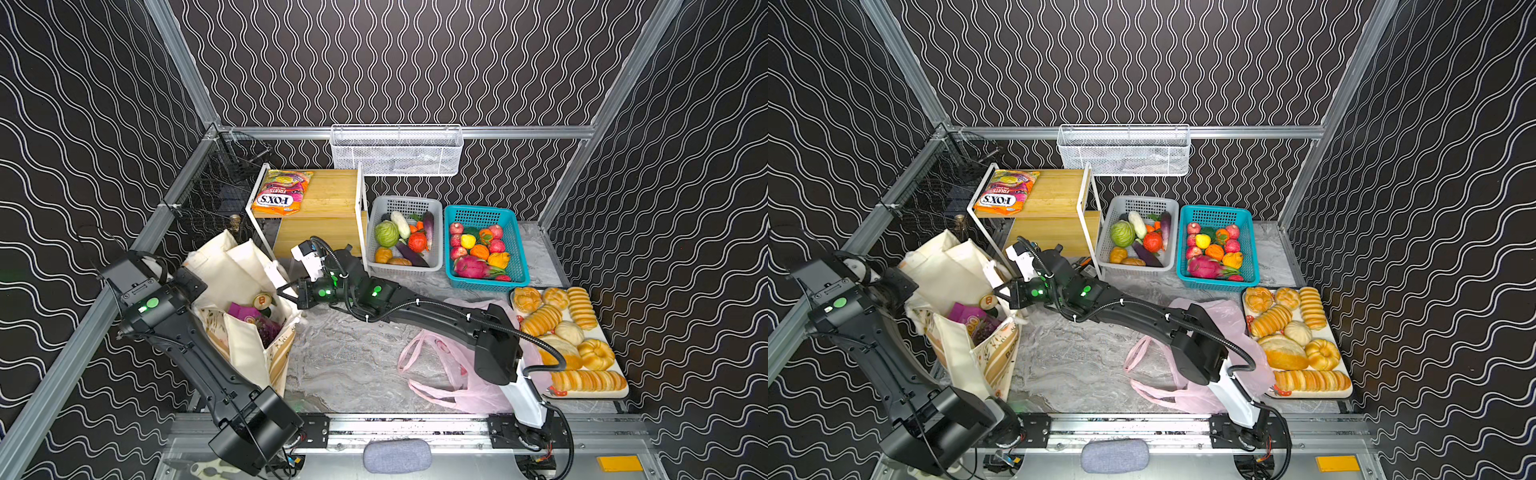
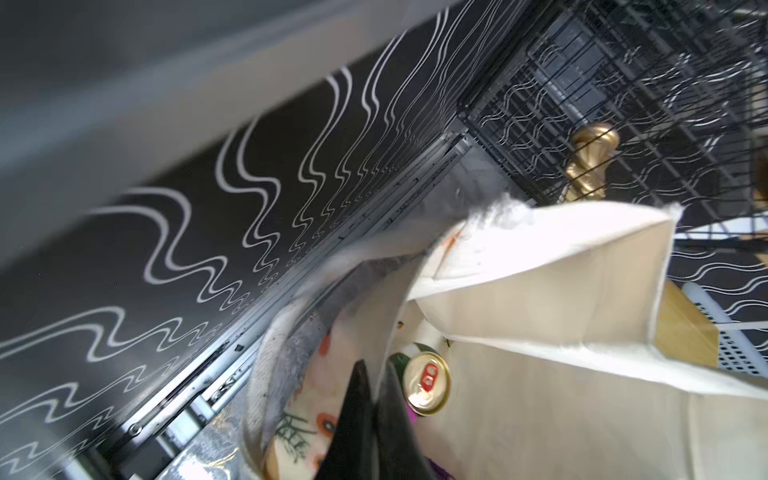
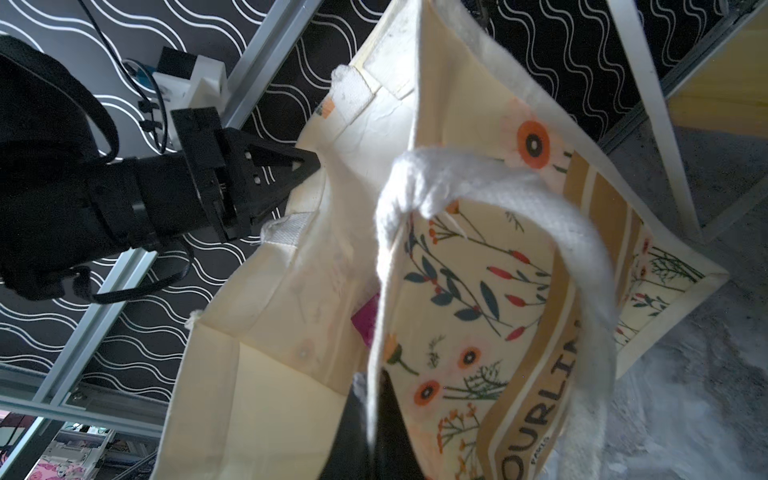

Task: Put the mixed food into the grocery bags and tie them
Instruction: 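Drag the tote bag handle toward left arm with right gripper while left withdraws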

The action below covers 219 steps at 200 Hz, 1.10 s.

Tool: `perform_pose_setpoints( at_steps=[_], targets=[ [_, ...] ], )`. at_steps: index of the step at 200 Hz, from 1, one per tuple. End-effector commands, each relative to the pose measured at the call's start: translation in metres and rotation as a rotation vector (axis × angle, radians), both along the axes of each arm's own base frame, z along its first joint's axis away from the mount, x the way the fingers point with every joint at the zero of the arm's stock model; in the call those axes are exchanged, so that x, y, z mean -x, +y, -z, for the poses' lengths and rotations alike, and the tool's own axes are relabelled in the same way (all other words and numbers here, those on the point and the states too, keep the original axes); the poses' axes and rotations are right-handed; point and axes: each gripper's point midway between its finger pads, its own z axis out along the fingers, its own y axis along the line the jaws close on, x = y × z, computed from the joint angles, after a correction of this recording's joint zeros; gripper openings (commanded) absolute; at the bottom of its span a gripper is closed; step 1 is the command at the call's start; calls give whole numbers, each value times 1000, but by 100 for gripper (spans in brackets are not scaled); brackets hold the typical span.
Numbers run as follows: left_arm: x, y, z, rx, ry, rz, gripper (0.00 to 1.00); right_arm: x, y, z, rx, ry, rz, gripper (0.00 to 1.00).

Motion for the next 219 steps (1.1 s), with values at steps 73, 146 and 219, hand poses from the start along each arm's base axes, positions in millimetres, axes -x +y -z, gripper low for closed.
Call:
perform_pose_setpoints(
  at_steps=[73, 146, 219],
  targets=[
    [2, 29, 4, -112, 14, -80, 5, 5, 11, -32, -150, -27, -36, 8],
    [13, 29, -26, -144, 21, -125, 88, 15, -15, -64, -123, -108, -45, 48],
    [-17, -59, -132, -51, -411, 244, 96, -12, -140, -102, -51, -306, 248, 72]
  ],
)
